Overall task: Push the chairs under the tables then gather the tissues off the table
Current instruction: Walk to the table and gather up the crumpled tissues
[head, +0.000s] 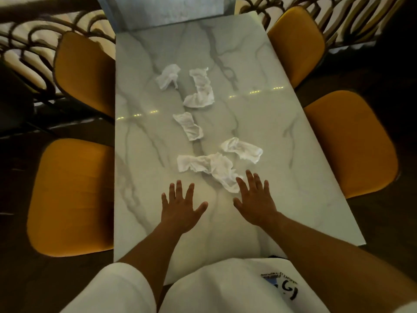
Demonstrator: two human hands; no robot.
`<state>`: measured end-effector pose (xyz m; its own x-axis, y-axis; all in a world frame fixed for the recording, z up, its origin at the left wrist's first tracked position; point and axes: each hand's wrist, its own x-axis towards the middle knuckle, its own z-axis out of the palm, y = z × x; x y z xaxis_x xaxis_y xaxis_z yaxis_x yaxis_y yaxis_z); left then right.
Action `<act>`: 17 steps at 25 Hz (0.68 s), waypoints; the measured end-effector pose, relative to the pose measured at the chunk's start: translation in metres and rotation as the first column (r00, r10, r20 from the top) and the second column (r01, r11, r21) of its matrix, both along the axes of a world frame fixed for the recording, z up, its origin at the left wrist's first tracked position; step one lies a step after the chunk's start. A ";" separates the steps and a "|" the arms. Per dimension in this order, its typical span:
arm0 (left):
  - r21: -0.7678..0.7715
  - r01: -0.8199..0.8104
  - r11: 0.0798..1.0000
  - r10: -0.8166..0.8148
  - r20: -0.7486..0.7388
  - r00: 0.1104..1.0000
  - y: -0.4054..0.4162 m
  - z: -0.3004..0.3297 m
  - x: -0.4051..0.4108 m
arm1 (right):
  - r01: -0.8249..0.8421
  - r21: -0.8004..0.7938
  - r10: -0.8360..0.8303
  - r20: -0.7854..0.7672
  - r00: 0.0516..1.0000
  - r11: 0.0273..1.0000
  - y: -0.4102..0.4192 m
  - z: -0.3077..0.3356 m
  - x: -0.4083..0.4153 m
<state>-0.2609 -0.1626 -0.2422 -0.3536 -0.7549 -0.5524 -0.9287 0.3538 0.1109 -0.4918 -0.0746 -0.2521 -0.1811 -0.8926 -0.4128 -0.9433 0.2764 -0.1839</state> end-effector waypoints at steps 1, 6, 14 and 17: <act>-0.008 -0.012 1.000 0.012 -0.006 1.000 -0.006 -0.001 -0.008 | -0.024 0.006 0.023 0.029 0.999 1.000 -0.009 0.000 -0.009; -0.154 0.025 0.988 -0.030 -0.030 0.999 -0.034 0.002 -0.034 | -0.141 -0.167 0.163 0.128 0.978 0.976 -0.050 -0.006 -0.035; -0.178 0.168 0.970 -0.179 -0.048 0.983 -0.080 -0.025 -0.060 | -0.152 -0.201 0.181 0.131 0.975 0.968 -0.078 -0.016 -0.012; -0.187 0.182 0.965 -0.208 -0.130 0.970 -0.086 -0.044 -0.059 | -0.106 -0.125 0.128 0.190 0.973 0.987 -0.081 -0.032 -0.014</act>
